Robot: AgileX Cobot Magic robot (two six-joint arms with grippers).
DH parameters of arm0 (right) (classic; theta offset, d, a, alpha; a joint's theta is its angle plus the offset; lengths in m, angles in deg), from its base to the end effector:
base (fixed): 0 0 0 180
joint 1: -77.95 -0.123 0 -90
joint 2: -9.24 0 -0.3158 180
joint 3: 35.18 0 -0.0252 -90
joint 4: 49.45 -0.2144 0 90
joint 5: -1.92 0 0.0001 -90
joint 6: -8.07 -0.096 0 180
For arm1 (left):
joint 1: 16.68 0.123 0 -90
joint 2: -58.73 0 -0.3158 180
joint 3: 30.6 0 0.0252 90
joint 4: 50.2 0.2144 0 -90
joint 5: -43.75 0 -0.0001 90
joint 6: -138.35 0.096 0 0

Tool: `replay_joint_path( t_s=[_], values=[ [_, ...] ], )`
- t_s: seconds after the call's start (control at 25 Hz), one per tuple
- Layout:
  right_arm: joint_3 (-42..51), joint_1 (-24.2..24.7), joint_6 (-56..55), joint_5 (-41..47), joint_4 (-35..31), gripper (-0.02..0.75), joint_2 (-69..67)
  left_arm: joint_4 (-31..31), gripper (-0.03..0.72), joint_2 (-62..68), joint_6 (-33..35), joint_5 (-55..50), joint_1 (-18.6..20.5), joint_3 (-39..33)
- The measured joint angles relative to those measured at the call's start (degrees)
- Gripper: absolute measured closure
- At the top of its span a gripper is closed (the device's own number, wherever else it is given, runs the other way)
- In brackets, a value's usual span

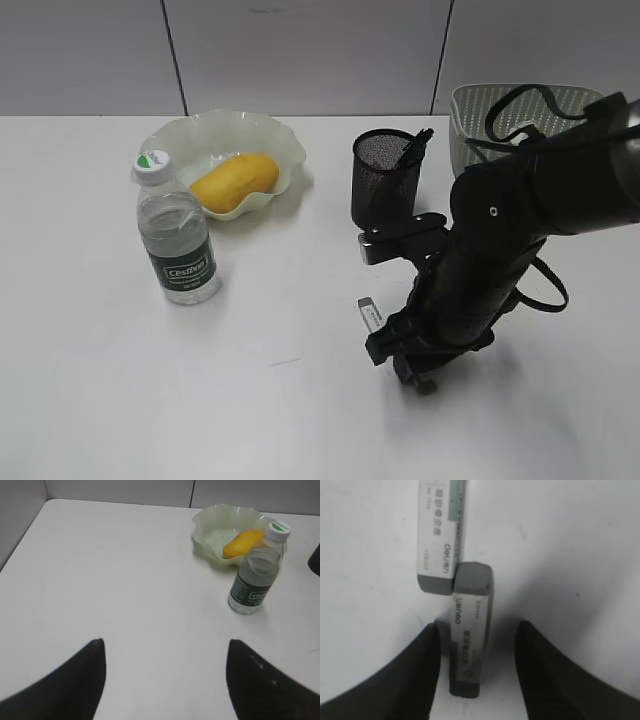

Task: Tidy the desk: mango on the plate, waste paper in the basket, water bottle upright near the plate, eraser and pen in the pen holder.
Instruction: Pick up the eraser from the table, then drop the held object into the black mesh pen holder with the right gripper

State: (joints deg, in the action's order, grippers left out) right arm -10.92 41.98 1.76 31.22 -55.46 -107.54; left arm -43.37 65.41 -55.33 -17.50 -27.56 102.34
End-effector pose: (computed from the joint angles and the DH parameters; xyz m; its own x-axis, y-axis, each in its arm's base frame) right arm 0.2503 0.1878 0.1596 -0.9003 -0.4062 -0.1566 -0.4218 0.9028 0.0835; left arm -0.0659 0.0229 0.2667 -0.4225 -0.1013 -0.9007 0.0190 0.9925 -0.1205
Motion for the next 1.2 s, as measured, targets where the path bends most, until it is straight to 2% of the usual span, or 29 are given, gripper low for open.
replay_joint_path(
  t_s=[0.12, 0.24, 0.28, 0.48, 0.56, 0.72, 0.8, 0.88, 0.96, 1.08, 1.2],
  values=[
    [-0.1, 0.0, 0.0, -0.9, -0.1, 0.384, -0.4, -0.7, 0.128, 0.0, 0.2, 0.0, 0.0, 0.0],
    [-0.1, 0.0, -0.1, -1.3, 0.1, 0.543, -0.5, -0.9, 0.128, 0.0, 0.2, 0.1, 0.0, 0.0],
    [-0.1, 0.0, -0.1, -1.3, 0.3, 0.575, -0.5, -0.9, 0.128, 0.0, 0.2, 0.1, 0.0, 0.0],
    [0.4, 0.0, -0.1, -1.3, 1.4, 0.573, 2.7, -0.9, 0.129, 0.0, 0.2, 0.1, 0.0, 0.0],
    [1.6, 0.0, -0.1, -5.3, 2.7, 0.573, 8.0, -0.9, 0.129, 0.0, 0.2, 0.1, 0.0, 0.0],
    [3.6, 1.6, -0.1, -28.7, 8.5, 0.573, 17.4, -1.0, 0.129, 0.0, 0.2, 0.2, 0.0, 0.0],
    [2.5, 4.9, 0.0, -41.8, 10.3, 0.573, 16.3, -1.0, 0.129, 0.0, 0.2, 0.2, 0.0, 0.0],
    [0.1, 7.8, 0.0, -50.1, 10.1, 0.573, 12.2, -1.0, 0.129, 0.0, 0.2, 0.2, 0.0, 0.0],
    [-3.2, 9.6, 0.1, -52.3, 9.6, 0.573, 7.8, -1.0, 0.129, 0.0, 0.2, 0.2, 0.0, 0.0],
    [-8.0, 9.8, 0.4, -53.0, 9.7, 0.572, 1.9, -1.0, 0.129, 0.0, 0.2, 0.2, 0.0, 0.0],
    [-10.8, 9.8, 0.4, -52.8, 9.7, 0.517, -1.9, -1.0, 0.129, 0.0, 0.2, 0.2, 0.0, 0.0]
  ],
)
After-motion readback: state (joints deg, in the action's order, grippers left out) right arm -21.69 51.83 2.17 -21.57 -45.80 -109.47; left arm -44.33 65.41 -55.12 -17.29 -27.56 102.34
